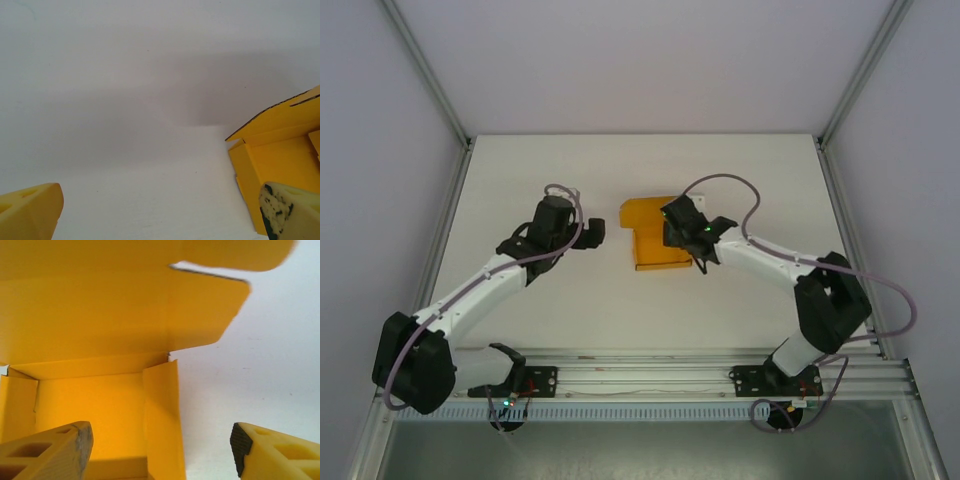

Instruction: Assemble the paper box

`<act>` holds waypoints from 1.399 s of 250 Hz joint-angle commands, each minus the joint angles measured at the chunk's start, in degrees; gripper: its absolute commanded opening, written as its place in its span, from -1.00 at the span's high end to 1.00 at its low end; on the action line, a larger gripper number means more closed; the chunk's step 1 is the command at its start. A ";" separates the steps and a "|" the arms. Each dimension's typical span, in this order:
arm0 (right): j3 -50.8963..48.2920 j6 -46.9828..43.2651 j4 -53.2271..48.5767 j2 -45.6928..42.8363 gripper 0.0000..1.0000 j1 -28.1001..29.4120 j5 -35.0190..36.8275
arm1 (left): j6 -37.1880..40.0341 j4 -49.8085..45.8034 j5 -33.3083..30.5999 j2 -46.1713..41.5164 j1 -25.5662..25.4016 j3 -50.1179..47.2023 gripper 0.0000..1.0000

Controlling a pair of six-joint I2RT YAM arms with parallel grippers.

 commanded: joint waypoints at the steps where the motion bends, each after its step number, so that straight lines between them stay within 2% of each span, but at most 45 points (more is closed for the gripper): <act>1: -2.23 -1.94 0.02 -0.09 -0.42 -2.22 -3.96 | 1.64 1.29 1.26 1.45 -0.65 2.08 -1.00; 44: -1.55 -1.83 -0.25 5.89 -0.32 -3.11 -8.21 | 1.45 0.85 0.47 3.14 -0.66 2.41 -1.00; 92: -0.71 -1.03 0.70 11.74 -0.06 -5.61 -11.50 | 1.82 -0.12 -0.43 2.62 -0.86 2.05 -1.00; 122: -0.99 -1.35 2.43 13.80 0.30 -6.48 -11.50 | 1.77 0.32 -0.73 2.05 -0.86 1.24 -0.99; 144: -1.48 -1.99 4.37 14.58 0.84 -7.10 -11.68 | 1.69 0.41 -0.77 2.16 -0.86 0.97 -1.00; 154: -1.43 -2.85 4.52 14.65 1.00 -7.10 -12.46 | 1.47 0.23 -1.09 2.20 -0.91 0.77 -0.99; 198: -3.56 -7.03 9.83 10.43 1.00 -7.17 -14.09 | 0.34 0.64 -2.87 1.48 -0.88 -0.16 -1.00; 227: -6.62 -10.68 17.02 2.63 1.00 -7.10 -16.45 | -2.04 2.57 -6.61 -0.29 -0.72 -1.92 -1.00; 248: -9.67 -12.85 24.25 -4.21 1.00 -7.05 -20.79 | -3.01 5.20 -6.54 -1.71 -0.20 -3.28 -1.00; 269: -11.84 -14.66 30.70 -9.98 1.00 -6.95 -27.84 | -1.81 8.69 -1.48 -2.26 -0.03 -3.72 -1.00; 306: -13.74 -17.17 38.35 -16.02 1.00 -5.75 -40.32 | 0.97 17.22 13.12 -2.09 -0.13 -3.94 -1.00; 350: -12.17 -19.96 37.85 -16.90 1.00 -3.86 -41.79 | 3.59 26.92 23.16 -1.85 -1.11 -3.67 -0.99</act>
